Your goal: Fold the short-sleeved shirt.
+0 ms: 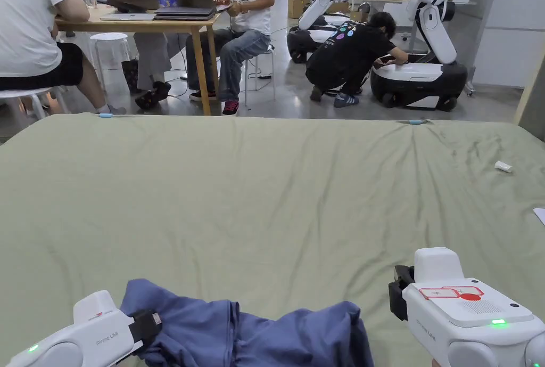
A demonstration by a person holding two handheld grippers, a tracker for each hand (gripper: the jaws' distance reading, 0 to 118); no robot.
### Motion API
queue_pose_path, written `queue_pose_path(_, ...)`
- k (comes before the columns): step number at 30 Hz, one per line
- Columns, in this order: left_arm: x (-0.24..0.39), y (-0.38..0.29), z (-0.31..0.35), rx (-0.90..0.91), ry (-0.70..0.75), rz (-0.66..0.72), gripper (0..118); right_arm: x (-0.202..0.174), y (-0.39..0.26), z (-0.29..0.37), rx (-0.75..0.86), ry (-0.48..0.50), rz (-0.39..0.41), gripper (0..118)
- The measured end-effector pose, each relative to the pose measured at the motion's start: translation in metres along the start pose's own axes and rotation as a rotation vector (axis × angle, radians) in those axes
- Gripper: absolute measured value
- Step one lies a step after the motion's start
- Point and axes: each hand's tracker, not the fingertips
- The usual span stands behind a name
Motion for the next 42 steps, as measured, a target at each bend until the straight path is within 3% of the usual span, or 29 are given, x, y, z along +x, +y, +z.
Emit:
queue_pose_path(7, 0.141, -0.027, 0.021, 0.049, -0.083, -0.429, 14, 0.026, -0.009, -0.001, 0.003, -0.020, -0.024, 0)
queue_pose_path(11, 0.223, -0.080, 0.003, -0.032, -0.120, -0.704, 14, 0.041, -0.021, 0.009, -0.004, -0.041, -0.044, 0)
queue_pose_path(15, 0.262, -0.130, -0.024, -0.101, -0.113, -0.865, 14, 0.065, -0.036, 0.013, -0.018, -0.078, -0.076, 0)
queue_pose_path(17, 0.268, -0.143, -0.032, -0.098, -0.081, -0.923, 35, 0.072, -0.036, 0.022, -0.020, -0.089, -0.088, 0)
queue_pose_path(18, 0.269, -0.145, -0.032, -0.106, -0.082, -0.931, 45, 0.075, -0.037, 0.023, -0.019, -0.089, -0.093, 0)
queue_pose_path(20, 0.271, -0.139, -0.027, -0.156, -0.125, -0.901, 50, 0.078, -0.038, 0.025, -0.017, -0.089, -0.098, 0)
queue_pose_path(22, 0.272, -0.123, -0.014, -0.153, -0.219, -0.850, 75, 0.079, -0.038, 0.025, -0.015, -0.084, -0.097, 0)
queue_pose_path(26, 0.259, -0.070, 0.019, -0.036, -0.357, -0.594, 75, 0.078, -0.036, 0.015, -0.023, -0.051, -0.105, 0)
queue_pose_path(29, 0.235, -0.051, 0.010, -0.082, -0.278, -0.500, 76, 0.072, -0.039, 0.010, -0.031, -0.023, -0.095, 0)
queue_pose_path(30, 0.229, -0.051, 0.004, -0.084, -0.249, -0.490, 73, 0.070, -0.039, 0.009, -0.035, -0.016, -0.089, 0)
queue_pose_path(33, 0.213, -0.059, -0.012, -0.149, -0.215, -0.439, 3, 0.063, -0.038, 0.008, -0.043, 0.001, -0.085, 0)
queue_pose_path(38, 0.234, -0.104, -0.023, -0.324, -0.424, -0.481, 0, 0.058, -0.036, 0.005, -0.062, 0.025, -0.071, 0)
queue_pose_path(42, 0.258, -0.135, -0.048, -0.352, -0.424, -0.491, 0, 0.055, -0.037, 0.006, -0.083, 0.038, -0.057, 0)
